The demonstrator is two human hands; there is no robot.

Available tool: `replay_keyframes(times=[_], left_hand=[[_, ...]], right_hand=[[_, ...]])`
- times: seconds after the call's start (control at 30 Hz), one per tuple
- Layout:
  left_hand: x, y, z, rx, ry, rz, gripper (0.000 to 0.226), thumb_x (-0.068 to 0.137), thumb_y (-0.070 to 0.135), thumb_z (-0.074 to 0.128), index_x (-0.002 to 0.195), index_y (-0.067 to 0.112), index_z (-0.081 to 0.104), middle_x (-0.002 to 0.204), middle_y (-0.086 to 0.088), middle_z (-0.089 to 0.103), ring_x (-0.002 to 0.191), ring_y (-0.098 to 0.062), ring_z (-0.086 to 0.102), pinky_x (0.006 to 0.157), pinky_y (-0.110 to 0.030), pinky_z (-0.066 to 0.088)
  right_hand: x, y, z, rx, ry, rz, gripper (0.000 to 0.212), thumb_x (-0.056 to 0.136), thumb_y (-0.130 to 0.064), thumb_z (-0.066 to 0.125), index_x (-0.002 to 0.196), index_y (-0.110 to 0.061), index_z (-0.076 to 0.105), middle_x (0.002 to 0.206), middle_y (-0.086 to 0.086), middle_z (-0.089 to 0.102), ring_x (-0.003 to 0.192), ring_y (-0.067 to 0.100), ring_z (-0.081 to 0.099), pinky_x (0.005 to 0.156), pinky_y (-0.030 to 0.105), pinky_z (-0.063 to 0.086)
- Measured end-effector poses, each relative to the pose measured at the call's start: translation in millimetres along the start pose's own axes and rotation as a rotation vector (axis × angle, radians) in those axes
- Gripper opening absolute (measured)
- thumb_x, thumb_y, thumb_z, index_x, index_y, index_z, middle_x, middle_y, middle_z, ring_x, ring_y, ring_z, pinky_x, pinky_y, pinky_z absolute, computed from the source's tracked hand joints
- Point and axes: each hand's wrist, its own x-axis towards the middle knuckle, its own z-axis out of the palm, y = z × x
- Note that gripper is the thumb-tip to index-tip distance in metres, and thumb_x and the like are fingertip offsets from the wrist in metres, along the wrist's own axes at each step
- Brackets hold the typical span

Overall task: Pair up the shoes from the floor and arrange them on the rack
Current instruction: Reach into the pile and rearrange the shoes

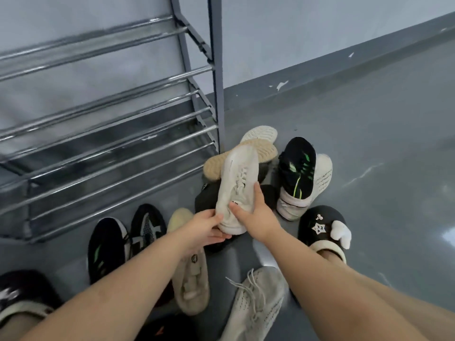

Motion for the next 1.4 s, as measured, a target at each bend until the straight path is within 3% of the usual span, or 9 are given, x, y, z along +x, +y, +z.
replay_keyframes(times=[0.07, 0.13, 0.23, 0.33, 0.5, 0.6, 0.83, 1.3, 1.4], left_hand=[[-25.9, -14.4, -23.1, -0.023, -0.012, -0.012, 0.03, 0.101, 0.018, 0.039, 0.126, 0.006, 0.048, 0.101, -0.014, 0.065, 0.084, -0.024, 0.063, 0.087, -0.034, 0.049], [-50.8, -29.4, -45.7, -0.06, -0.051, -0.032, 0.029, 0.1, 0.017, 0.04, 0.124, 0.005, 0.052, 0.109, -0.016, 0.066, 0.089, -0.025, 0.065, 0.088, -0.037, 0.051], [-82.5, -53.7, -73.8, -0.134, -0.089, -0.071, 0.021, 0.098, 0.016, 0.044, 0.109, 0.006, 0.059, 0.09, -0.01, 0.073, 0.076, -0.019, 0.071, 0.078, -0.031, 0.055], [-100.5, -82.3, -93.9, -0.168, -0.086, -0.133, 0.019, 0.097, 0.016, 0.046, 0.107, 0.007, 0.06, 0.09, -0.011, 0.072, 0.078, -0.021, 0.069, 0.075, -0.029, 0.057], [-114.6, -120.8, -108.5, -0.25, -0.053, -0.23, 0.038, 0.095, 0.039, 0.044, 0.112, 0.01, 0.062, 0.102, -0.01, 0.07, 0.089, -0.022, 0.066, 0.076, -0.031, 0.053], [-120.0, -139.0, -111.3, -0.32, -0.003, -0.229, 0.048, 0.092, 0.05, 0.045, 0.116, 0.012, 0.062, 0.115, -0.013, 0.068, 0.099, -0.026, 0.066, 0.087, -0.038, 0.053], [-131.6, -161.5, -114.4, -0.394, 0.087, -0.213, 0.035, 0.098, 0.03, 0.046, 0.12, 0.007, 0.06, 0.107, -0.013, 0.069, 0.099, -0.028, 0.063, 0.083, -0.04, 0.052], [-132.0, -181.5, -166.5, -0.659, 0.393, -0.139, 0.037, 0.095, 0.033, 0.051, 0.123, 0.008, 0.055, 0.111, -0.012, 0.064, 0.105, -0.029, 0.061, 0.092, -0.044, 0.051], [-132.3, -184.8, -171.7, -0.761, 0.49, -0.132, 0.033, 0.095, 0.034, 0.052, 0.113, 0.008, 0.057, 0.099, -0.014, 0.064, 0.093, -0.03, 0.062, 0.077, -0.042, 0.054]], right_hand=[[-11.9, -4.6, 25.3, 0.202, -0.023, 0.05, 0.095, 0.078, -0.04, 0.074, 0.151, -0.014, 0.018, 0.143, -0.002, 0.047, 0.125, 0.017, 0.051, 0.103, 0.028, 0.041], [-23.9, -7.3, 45.7, 0.289, -0.089, 0.08, 0.065, 0.076, -0.029, 0.078, 0.131, -0.011, 0.048, 0.128, 0.002, 0.061, 0.107, 0.013, 0.061, 0.087, 0.021, 0.051], [-46.2, -9.1, 72.5, 0.282, -0.272, 0.096, 0.03, 0.077, -0.021, 0.078, 0.103, -0.02, 0.063, 0.106, -0.001, 0.07, 0.088, 0.008, 0.066, 0.069, 0.019, 0.056], [-59.0, -6.8, 99.7, 0.145, -0.332, 0.096, 0.053, 0.063, -0.032, 0.086, 0.109, -0.018, 0.065, 0.106, 0.0, 0.071, 0.097, 0.016, 0.068, 0.082, 0.038, 0.058], [-77.5, -4.4, 134.0, 0.07, -0.314, 0.131, 0.097, 0.042, -0.046, 0.088, 0.127, -0.015, 0.054, 0.118, 0.0, 0.066, 0.108, 0.019, 0.063, 0.096, 0.04, 0.052], [-97.4, 7.2, 150.6, 0.11, -0.321, 0.152, 0.094, 0.049, -0.038, 0.09, 0.131, -0.014, 0.05, 0.121, 0.001, 0.065, 0.111, 0.019, 0.062, 0.098, 0.042, 0.05], [-123.7, 21.2, 171.3, 0.152, -0.298, 0.16, 0.08, 0.065, -0.021, 0.087, 0.133, -0.012, 0.047, 0.12, 0.001, 0.065, 0.11, 0.018, 0.062, 0.096, 0.039, 0.052], [-94.8, -3.7, 243.5, 0.099, -0.397, 0.028, 0.107, 0.038, -0.052, 0.089, 0.133, -0.024, 0.051, 0.118, -0.004, 0.068, 0.109, 0.019, 0.064, 0.097, 0.043, 0.051], [-100.8, -24.1, 255.6, -0.012, -0.413, -0.021, 0.083, 0.057, -0.041, 0.086, 0.131, -0.024, 0.052, 0.118, -0.004, 0.066, 0.11, 0.019, 0.062, 0.098, 0.041, 0.049]])
